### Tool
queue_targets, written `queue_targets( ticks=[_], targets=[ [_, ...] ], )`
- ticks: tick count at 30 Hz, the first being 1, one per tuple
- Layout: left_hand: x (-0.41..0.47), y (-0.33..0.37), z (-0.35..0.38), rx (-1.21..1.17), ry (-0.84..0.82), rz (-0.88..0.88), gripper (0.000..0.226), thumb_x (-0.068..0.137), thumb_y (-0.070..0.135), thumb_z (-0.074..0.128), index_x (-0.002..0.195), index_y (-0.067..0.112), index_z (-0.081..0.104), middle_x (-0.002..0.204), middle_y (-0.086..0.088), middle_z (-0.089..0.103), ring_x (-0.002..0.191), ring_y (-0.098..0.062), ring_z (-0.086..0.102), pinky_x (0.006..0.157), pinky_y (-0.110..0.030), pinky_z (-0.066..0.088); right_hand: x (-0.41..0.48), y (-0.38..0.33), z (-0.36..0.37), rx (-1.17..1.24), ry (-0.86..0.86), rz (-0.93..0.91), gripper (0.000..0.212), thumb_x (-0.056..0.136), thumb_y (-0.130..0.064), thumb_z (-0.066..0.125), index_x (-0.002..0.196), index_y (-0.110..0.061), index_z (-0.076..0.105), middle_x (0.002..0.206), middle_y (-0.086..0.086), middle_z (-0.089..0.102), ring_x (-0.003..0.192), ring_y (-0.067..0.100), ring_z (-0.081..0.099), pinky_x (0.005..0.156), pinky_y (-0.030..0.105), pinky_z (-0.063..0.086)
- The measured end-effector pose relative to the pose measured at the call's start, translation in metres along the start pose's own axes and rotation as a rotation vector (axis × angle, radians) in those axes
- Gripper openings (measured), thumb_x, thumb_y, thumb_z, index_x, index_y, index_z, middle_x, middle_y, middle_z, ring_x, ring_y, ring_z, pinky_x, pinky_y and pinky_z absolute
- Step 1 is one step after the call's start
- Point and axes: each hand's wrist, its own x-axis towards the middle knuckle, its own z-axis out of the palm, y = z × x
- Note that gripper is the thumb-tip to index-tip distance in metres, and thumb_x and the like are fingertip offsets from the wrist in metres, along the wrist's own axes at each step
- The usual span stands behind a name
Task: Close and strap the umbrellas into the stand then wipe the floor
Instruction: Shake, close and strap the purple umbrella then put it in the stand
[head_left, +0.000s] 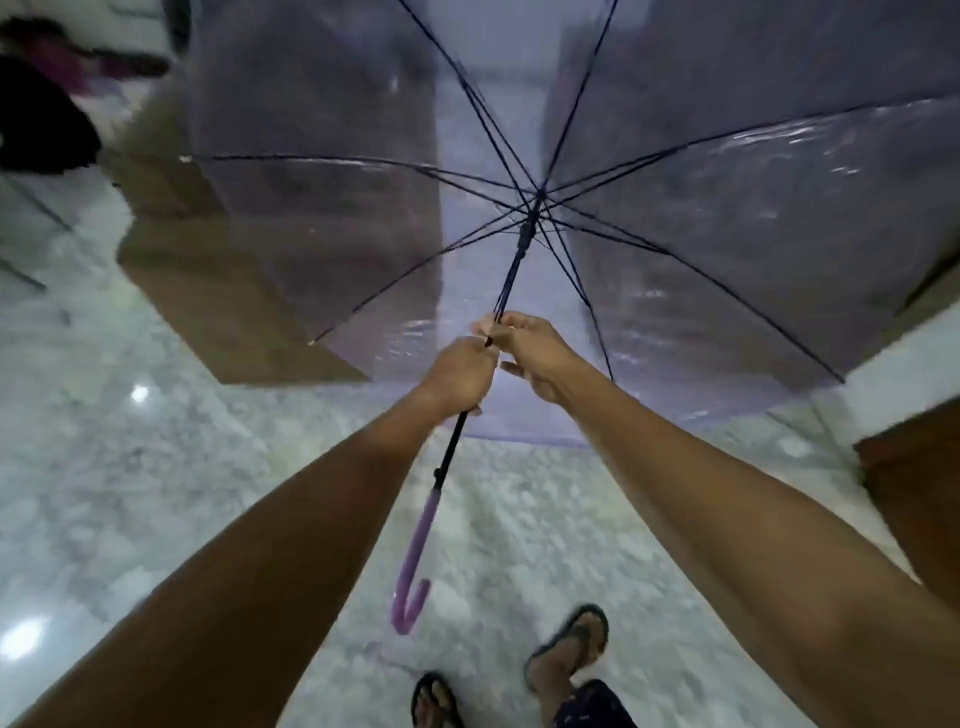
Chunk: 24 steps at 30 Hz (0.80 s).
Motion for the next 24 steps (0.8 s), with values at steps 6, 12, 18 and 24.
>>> queue_targets(
  ticks=[6,12,18,24],
  targets=[
    [-0.037,0.132,0.15,0.032,-0.209,0.318,0.034,0.097,0.015,0.044,0.064,0.013,0.041,0.056,-0.001,0.037,0.05,-0.017,0.032,0.049,-0.027,0.028,-0.12,-0.024,-0.207,0.142,0.484,-0.059,0.015,0.092,-0.017,0.067,0.103,-0.006,0.064,0.099,0.024,0.064,0.091,0.03,0.062,0.068,0.032,0.041],
    [-0.142,0.212,0.308,0.174,-0.529,0.671,0.037,0.098,0.027,0.047,0.063,0.017,0.046,0.057,-0.005,0.042,0.055,-0.02,0.036,0.058,-0.034,0.027,-0.307,0.004,-0.401,0.635,0.989,-0.233,0.018,0.098,-0.015,0.051,0.082,-0.015,0.058,0.076,0.003,0.063,0.06,0.013,0.062,0.055,0.02,0.048],
    [-0.259,0.257,0.461,0.44,-0.87,0.912,0.046,0.101,0.034,0.042,0.077,-0.003,0.058,0.057,-0.007,0.049,0.056,-0.024,0.045,0.061,-0.034,0.039,-0.522,0.1,-0.503,0.72,1.351,-0.174,0.032,0.105,-0.005,0.04,0.075,-0.008,0.052,0.066,0.009,0.057,0.036,0.011,0.055,0.033,0.019,0.04],
    [-0.386,0.291,0.589,0.47,-1.036,1.071,0.048,0.101,0.04,0.041,0.082,0.003,0.066,0.078,-0.01,0.064,0.075,-0.023,0.059,0.079,-0.04,0.049,-0.702,0.157,-0.566,0.809,1.534,-0.256,0.018,0.105,-0.008,0.046,0.089,-0.009,0.055,0.08,0.009,0.066,0.065,0.021,0.069,0.057,0.033,0.058]
  ],
)
